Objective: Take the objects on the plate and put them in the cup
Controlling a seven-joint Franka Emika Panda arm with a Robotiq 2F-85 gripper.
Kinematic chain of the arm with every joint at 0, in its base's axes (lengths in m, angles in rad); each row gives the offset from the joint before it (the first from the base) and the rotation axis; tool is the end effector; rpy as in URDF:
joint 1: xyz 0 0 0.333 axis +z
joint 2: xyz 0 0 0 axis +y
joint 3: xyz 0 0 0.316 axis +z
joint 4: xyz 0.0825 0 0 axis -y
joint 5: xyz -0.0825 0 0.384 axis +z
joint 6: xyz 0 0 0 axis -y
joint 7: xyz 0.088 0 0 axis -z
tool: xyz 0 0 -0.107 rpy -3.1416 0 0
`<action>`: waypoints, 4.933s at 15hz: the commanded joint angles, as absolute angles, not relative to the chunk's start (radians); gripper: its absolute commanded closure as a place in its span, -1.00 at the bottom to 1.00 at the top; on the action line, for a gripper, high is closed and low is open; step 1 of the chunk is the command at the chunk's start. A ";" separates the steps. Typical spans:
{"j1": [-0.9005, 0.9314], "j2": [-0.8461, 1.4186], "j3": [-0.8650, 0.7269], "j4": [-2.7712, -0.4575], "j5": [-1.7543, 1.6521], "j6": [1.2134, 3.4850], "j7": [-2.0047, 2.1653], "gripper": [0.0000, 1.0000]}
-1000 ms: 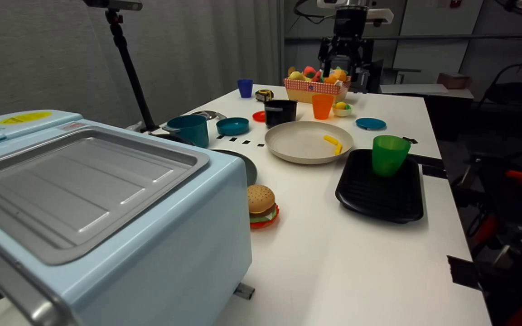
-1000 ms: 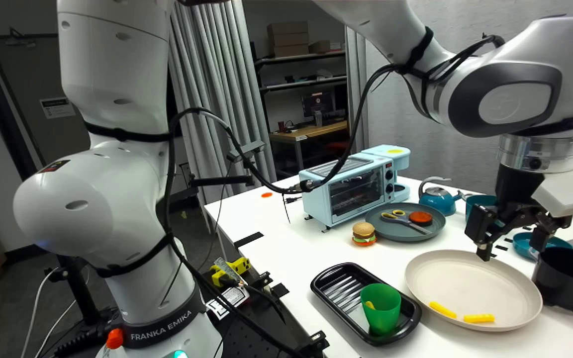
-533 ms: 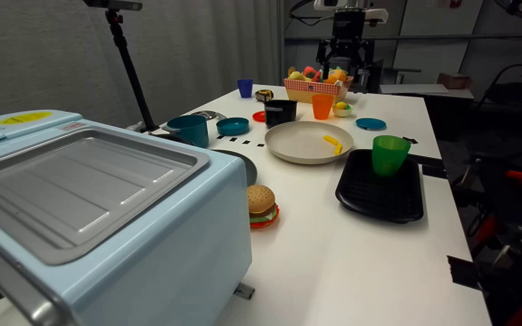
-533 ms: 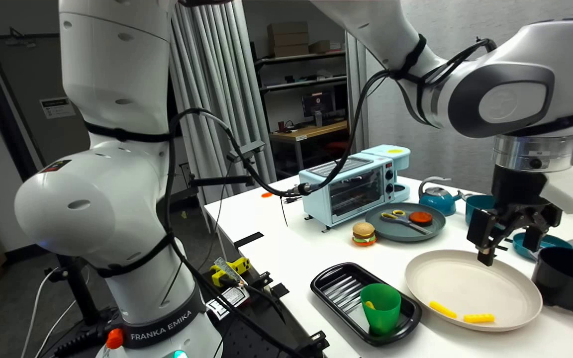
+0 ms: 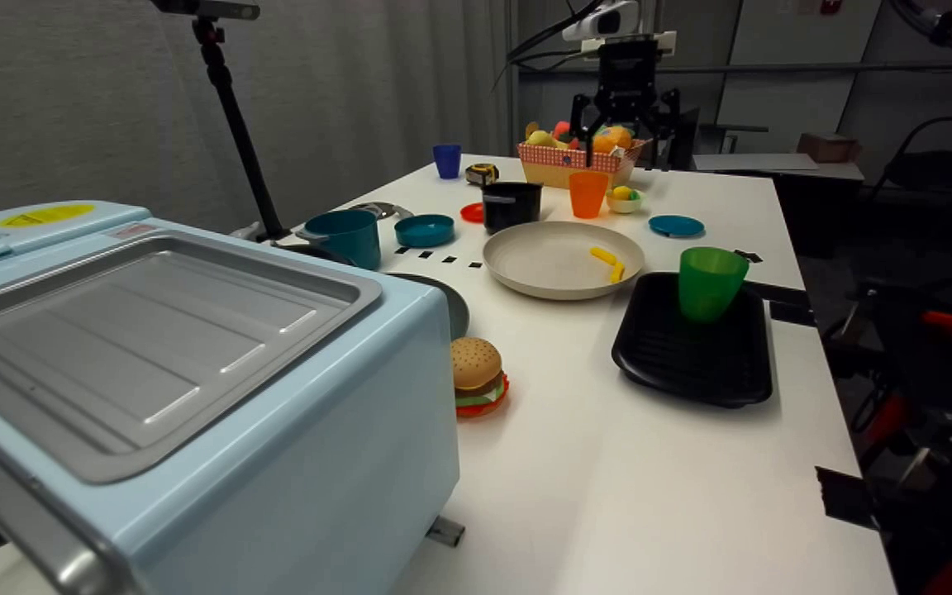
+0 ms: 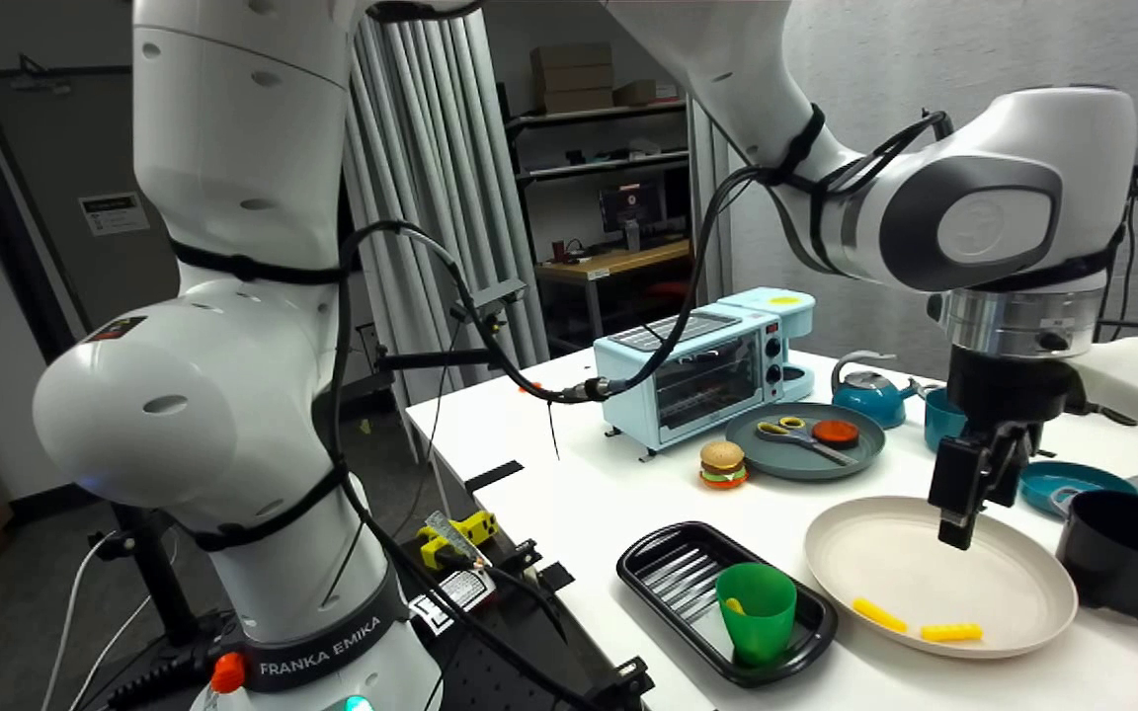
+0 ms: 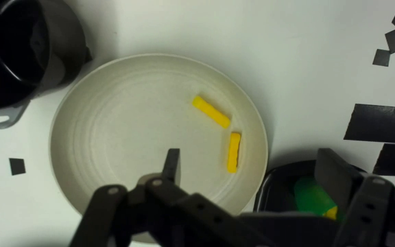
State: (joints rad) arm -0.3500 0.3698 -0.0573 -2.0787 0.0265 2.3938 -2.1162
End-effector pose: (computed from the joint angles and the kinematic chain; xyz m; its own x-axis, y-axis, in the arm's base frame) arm 0.5347 -0.2300 0.2438 -0.1206 0.9924 0.0247 0.9914 0.1216 -0.0480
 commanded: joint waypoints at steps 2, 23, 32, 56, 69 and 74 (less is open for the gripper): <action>-0.338 0.377 -0.066 -2.077 0.033 2.379 -2.164 -1.00; -0.339 0.464 -0.039 -2.035 0.019 2.418 -2.437 -1.00; -0.356 0.565 -0.010 -1.974 0.028 2.466 -2.565 -1.00; -0.413 0.689 0.061 -1.951 0.046 2.576 -2.730 -1.00; -0.414 0.723 0.070 -1.921 0.033 2.574 -2.756 -1.00; -0.415 0.736 0.068 -1.904 0.031 2.579 -2.756 -0.02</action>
